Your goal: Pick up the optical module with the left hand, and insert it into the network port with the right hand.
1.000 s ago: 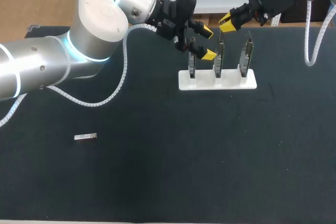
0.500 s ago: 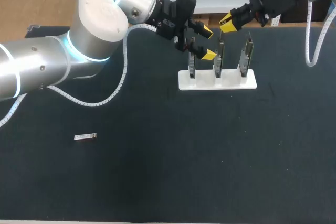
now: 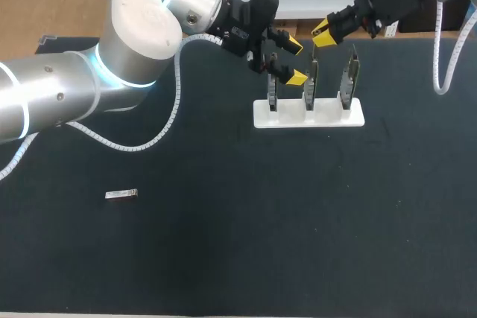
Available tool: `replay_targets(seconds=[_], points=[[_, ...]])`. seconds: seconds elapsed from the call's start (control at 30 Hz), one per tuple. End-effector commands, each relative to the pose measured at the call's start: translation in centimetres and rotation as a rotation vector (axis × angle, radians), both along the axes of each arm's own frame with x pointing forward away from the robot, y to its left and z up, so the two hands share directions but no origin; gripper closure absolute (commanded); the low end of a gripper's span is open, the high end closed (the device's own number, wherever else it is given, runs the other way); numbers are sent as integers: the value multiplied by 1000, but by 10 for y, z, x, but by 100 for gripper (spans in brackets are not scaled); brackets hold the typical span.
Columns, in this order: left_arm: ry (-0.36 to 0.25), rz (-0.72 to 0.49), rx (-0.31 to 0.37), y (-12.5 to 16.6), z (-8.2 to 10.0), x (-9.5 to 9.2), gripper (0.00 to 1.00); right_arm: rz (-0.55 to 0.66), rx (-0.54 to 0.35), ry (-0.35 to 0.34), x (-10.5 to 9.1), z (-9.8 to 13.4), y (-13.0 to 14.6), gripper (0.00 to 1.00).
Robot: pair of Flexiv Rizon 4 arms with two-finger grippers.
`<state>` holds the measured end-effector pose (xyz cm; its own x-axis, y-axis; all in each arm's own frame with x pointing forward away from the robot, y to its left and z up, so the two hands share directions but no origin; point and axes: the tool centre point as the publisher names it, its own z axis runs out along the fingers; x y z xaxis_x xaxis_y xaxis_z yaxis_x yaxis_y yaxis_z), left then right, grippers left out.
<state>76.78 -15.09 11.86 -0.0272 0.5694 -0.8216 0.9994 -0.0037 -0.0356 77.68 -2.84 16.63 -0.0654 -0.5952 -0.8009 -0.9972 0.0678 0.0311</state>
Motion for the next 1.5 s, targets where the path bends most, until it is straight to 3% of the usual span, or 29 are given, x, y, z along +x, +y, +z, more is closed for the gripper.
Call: replay_targets(seconds=[0.03,0.63,1.5], points=[[2,0,4,-1,0,1,0,5,-1,3,2,-2,1,100],[2,0,4,-1,0,1,0,-5,9,-22,-1,6,4,100],[2,0,4,-1,0,1,0,-19,-5,-2,-1,-3,1,100]])
